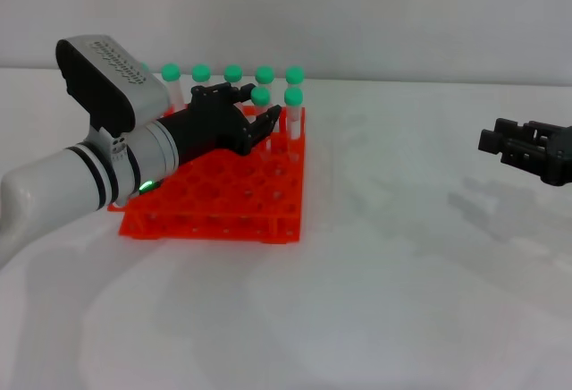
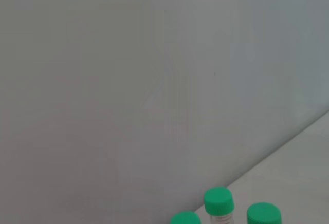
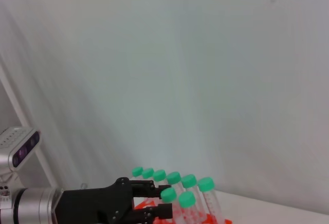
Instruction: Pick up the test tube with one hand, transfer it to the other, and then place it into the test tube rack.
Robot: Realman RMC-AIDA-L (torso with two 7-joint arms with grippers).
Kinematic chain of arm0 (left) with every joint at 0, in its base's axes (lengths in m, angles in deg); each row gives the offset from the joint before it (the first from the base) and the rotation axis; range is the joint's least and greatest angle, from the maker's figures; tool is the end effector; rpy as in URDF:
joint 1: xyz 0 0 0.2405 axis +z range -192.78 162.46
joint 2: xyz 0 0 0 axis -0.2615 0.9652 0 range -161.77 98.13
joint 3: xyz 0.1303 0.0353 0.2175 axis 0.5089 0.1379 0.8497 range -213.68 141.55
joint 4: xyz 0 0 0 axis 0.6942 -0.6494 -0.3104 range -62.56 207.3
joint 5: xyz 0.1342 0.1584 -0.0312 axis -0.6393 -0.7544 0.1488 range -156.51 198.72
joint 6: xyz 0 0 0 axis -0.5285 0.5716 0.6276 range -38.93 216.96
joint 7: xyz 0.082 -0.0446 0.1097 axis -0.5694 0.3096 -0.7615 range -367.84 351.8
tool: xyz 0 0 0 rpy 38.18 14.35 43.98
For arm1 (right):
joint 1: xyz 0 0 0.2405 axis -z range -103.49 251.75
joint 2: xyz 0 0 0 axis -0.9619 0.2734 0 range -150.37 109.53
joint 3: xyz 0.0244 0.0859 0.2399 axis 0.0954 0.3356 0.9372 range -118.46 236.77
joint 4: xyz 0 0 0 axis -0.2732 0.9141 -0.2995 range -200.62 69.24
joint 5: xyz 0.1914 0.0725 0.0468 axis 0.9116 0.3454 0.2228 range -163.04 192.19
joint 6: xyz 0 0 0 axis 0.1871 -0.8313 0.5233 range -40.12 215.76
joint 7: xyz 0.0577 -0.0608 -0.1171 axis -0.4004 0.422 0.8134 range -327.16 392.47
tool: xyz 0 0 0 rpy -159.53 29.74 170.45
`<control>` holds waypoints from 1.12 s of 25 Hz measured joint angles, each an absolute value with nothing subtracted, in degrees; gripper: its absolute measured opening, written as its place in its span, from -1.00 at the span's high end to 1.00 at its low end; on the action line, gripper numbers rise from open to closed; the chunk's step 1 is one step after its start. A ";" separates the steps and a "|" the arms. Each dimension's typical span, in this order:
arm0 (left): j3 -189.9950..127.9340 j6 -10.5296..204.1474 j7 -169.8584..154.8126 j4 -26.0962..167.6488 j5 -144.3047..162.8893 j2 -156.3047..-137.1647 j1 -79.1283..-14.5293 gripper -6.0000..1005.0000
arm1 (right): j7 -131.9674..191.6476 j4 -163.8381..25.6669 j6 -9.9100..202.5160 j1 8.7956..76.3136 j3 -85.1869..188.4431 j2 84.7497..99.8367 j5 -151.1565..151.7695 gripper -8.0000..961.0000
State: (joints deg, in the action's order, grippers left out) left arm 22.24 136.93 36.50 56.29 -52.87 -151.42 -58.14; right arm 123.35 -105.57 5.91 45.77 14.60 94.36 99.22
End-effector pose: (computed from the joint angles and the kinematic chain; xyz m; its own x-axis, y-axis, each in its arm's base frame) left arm -0.2324 0.4220 -0.0517 0.8873 0.0942 0.4515 0.3873 -0.6837 -0.6185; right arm 0.2581 0.3638 0.0541 0.6274 -0.3413 -0.6999 -0.6309 -0.7496 -0.2001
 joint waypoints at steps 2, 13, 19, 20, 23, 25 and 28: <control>22.23 137.15 36.53 56.29 -51.95 -151.40 -57.99 0.23 | 123.37 -105.40 6.09 45.75 14.60 94.35 99.22 0.13; 22.37 140.63 39.41 51.70 -50.65 -151.32 -53.35 -0.52 | 123.62 -104.98 6.30 45.45 14.60 94.03 99.21 0.13; 22.40 149.43 39.75 47.03 -49.42 -151.31 -47.10 -0.75 | 123.71 -104.98 6.20 45.57 14.60 93.90 99.21 0.13; 22.40 150.56 39.64 46.33 -48.82 -151.30 -45.88 -0.77 | 123.73 -105.02 6.20 45.75 14.59 93.88 99.21 0.13; 22.34 154.78 38.63 44.77 -46.34 -151.26 -41.56 -0.78 | 124.13 -105.38 6.26 46.72 14.67 93.77 99.21 0.13; 22.08 158.19 36.11 44.31 -42.96 -151.18 -38.15 -0.78 | 124.38 -105.45 6.21 47.07 14.93 93.71 99.21 0.13; 21.98 162.70 30.53 44.18 -35.65 -151.13 -33.05 -0.78 | 127.49 -105.51 4.93 48.92 18.74 93.79 99.33 0.13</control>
State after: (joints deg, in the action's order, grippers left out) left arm 21.98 162.70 30.53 44.18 -35.65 -151.13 -33.05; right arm 127.49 -105.51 4.93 48.92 18.74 93.79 99.33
